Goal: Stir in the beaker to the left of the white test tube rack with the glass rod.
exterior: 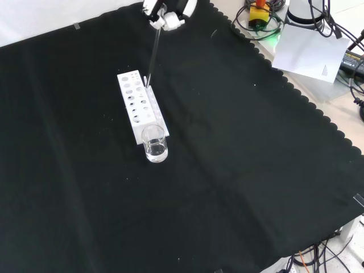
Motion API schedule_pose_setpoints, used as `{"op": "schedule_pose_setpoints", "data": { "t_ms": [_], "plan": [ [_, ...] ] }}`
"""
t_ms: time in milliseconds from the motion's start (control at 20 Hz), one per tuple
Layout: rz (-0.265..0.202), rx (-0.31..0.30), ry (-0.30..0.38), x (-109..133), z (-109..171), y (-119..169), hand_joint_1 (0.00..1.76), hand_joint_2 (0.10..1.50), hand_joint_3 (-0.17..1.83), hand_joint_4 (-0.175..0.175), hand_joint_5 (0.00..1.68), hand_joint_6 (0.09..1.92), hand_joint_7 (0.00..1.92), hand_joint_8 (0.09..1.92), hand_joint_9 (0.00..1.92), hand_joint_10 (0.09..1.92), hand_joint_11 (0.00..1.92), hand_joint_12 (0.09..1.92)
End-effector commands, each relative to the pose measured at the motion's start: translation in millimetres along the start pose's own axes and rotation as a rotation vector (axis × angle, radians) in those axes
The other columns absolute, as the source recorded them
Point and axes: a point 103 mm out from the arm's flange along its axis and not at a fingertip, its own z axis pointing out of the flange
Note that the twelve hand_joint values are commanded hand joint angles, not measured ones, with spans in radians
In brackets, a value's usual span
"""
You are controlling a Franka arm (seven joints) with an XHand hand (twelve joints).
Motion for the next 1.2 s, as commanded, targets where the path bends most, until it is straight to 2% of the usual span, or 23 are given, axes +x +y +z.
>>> {"op": "schedule_pose_setpoints", "data": {
  "t_ms": [50,600,650,700,1200],
  "plan": [
    [-0.065,-0.010,-0.004,20,-1,-1,1.28,0.70,0.90,-0.175,0.93,1.13,1.05,1.44,1.44,1.14,1.56,0.89],
    [-0.124,-0.027,0.034,51,-3,18,1.28,0.70,0.89,-0.175,0.92,1.12,1.05,1.43,1.44,1.14,1.56,0.90],
    [-0.094,-0.003,0.010,53,-1,21,1.28,0.71,0.88,-0.175,0.92,1.13,1.05,1.43,1.44,1.14,1.56,0.90],
    [-0.095,0.003,0.005,59,0,25,1.28,0.71,0.88,-0.175,0.92,1.13,1.05,1.43,1.44,1.14,1.56,0.90],
    [-0.179,-0.021,0.054,76,27,53,1.28,0.71,0.87,-0.175,0.92,1.12,1.05,1.42,1.44,1.14,1.56,0.90]
  ]
}}
